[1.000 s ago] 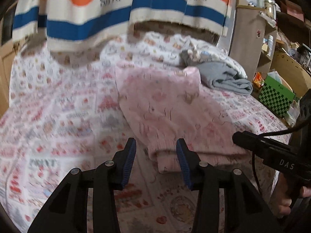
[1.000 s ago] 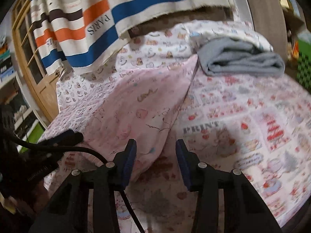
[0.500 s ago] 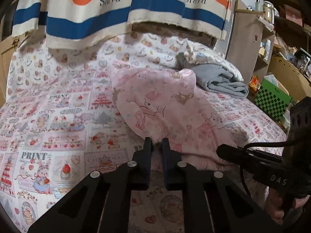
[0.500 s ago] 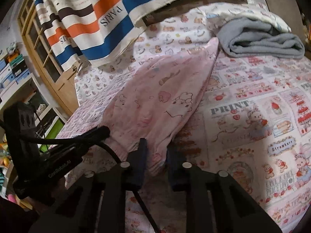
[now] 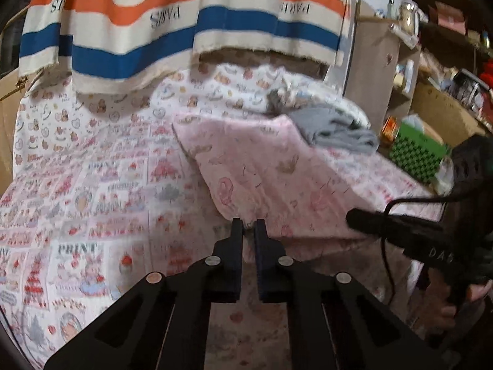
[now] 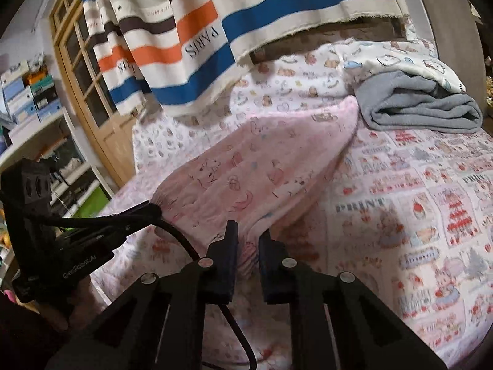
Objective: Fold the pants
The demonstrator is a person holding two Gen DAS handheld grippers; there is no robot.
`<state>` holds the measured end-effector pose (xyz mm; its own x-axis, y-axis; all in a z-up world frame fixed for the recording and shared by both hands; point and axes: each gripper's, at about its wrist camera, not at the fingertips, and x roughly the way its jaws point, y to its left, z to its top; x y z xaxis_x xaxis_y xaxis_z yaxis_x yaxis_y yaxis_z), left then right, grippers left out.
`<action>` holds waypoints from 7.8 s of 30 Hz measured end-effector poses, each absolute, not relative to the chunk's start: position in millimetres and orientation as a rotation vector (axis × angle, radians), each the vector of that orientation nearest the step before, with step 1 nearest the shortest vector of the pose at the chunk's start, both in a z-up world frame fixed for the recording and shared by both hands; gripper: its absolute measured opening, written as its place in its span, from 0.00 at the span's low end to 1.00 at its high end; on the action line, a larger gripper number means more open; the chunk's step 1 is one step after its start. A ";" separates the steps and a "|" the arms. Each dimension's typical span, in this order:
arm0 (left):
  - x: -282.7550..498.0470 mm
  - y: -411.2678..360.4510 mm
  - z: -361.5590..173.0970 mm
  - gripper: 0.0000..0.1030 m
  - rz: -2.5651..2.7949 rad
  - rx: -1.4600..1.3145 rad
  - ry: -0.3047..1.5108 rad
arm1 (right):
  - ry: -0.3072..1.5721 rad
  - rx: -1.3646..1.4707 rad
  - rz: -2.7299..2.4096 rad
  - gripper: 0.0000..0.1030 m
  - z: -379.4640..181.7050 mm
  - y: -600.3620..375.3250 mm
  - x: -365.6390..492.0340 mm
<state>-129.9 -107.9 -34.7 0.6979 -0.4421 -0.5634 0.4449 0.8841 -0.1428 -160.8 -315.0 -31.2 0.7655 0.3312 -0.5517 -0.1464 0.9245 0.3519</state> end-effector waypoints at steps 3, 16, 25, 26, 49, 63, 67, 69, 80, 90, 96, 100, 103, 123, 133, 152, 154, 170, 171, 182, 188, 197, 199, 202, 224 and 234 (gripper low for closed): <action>-125.0 -109.4 -37.1 0.06 -0.484 -0.010 0.632 | 0.666 0.339 0.250 0.12 -39.8 -317.7 -153.8; -122.7 -105.2 -41.0 0.18 -0.439 0.154 0.610 | 0.639 0.229 0.196 0.46 -43.2 -336.4 -156.5; -123.1 -100.6 -30.3 0.30 -0.442 0.169 0.567 | 0.607 -0.108 0.465 0.46 -19.3 -293.7 -170.0; -123.5 -101.7 -28.6 0.32 -0.429 0.198 0.549 | 0.603 -0.156 0.468 0.46 -20.5 -285.5 -171.2; -103.5 -86.7 -33.3 0.45 -0.407 0.161 0.599 | 0.724 -0.589 0.537 0.61 -48.2 -243.7 -134.2; -77.4 -87.9 -8.8 0.47 -0.380 0.155 0.554 | 0.708 -0.232 0.547 0.65 -5.6 -298.5 -106.1; -54.6 -89.3 0.1 0.47 -0.380 0.133 0.563 | 0.692 -0.045 0.410 0.66 1.9 -342.1 -76.2; -42.0 -91.2 3.7 0.47 -0.392 0.129 0.580 | 0.689 0.019 0.363 0.66 3.2 -359.9 -63.3; 41.1 -97.0 10.1 0.49 -0.486 0.118 0.667 | 0.808 0.266 0.242 0.66 -12.7 -423.1 9.0; 127.4 -92.3 -8.8 0.49 -0.520 0.015 0.875 | 0.975 0.433 0.271 0.65 -47.5 -430.0 73.2; 173.3 -89.3 -25.5 0.49 -0.526 0.032 0.922 | 0.973 0.437 0.097 0.65 -45.7 -432.4 99.7; 198.9 -92.0 -43.1 0.47 -0.565 -0.014 0.988 | 0.977 0.446 0.044 0.65 -45.6 -426.9 110.0; 213.1 -98.1 -55.4 0.41 -0.594 -0.049 1.034 | 1.001 0.483 0.064 0.60 -46.4 -424.6 114.6; 257.4 -124.9 -63.1 0.21 -0.667 -0.174 1.049 | 0.937 0.615 -0.226 0.56 -50.9 -421.1 154.8; 251.8 -109.3 -56.8 0.02 -0.634 -0.179 1.030 | 0.901 0.601 -0.231 0.12 -58.0 -433.8 143.3; 185.5 -84.2 -20.1 0.07 -0.610 0.009 0.900 | 0.973 0.374 0.043 0.08 -31.9 -434.1 85.5; 156.9 -78.4 -9.4 0.10 -0.599 0.051 0.833 | 0.934 0.320 0.071 0.09 -19.6 -429.5 64.0; -36.2 -76.4 -20.3 0.31 -0.737 0.101 0.838 | 0.619 0.024 0.258 0.46 31.4 -352.3 -114.7; -43.2 -78.9 -25.4 0.31 -0.769 0.102 0.864 | 0.610 0.002 0.276 0.46 28.9 -346.2 -121.8; -54.7 -93.8 -50.2 0.34 -0.843 0.019 0.987 | 0.609 -0.179 0.397 0.46 1.1 -290.3 -145.4; -57.3 -89.3 -47.8 0.43 -0.770 0.052 0.928 | 0.639 -0.253 0.443 0.46 -11.4 -275.9 -148.6; -49.9 -93.6 -52.2 0.43 -0.798 0.001 0.948 | 0.662 -0.301 0.504 0.47 -26.0 -261.7 -142.8; -50.5 -99.6 -51.9 0.16 -0.800 0.024 0.936 | 0.655 -0.311 0.511 0.47 -24.7 -260.2 -142.3; -50.2 -102.5 -42.9 0.09 -0.798 0.039 0.909 | 0.644 -0.350 0.528 0.62 -24.7 -256.5 -143.1; -10.3 -92.7 6.9 0.10 -0.838 -0.219 0.923 | 0.574 -0.529 0.371 0.24 -50.2 -232.9 -117.9; -5.6 -85.3 18.9 0.51 -0.798 -0.087 0.764 | 0.608 -0.198 0.520 0.20 4.7 -299.9 -61.5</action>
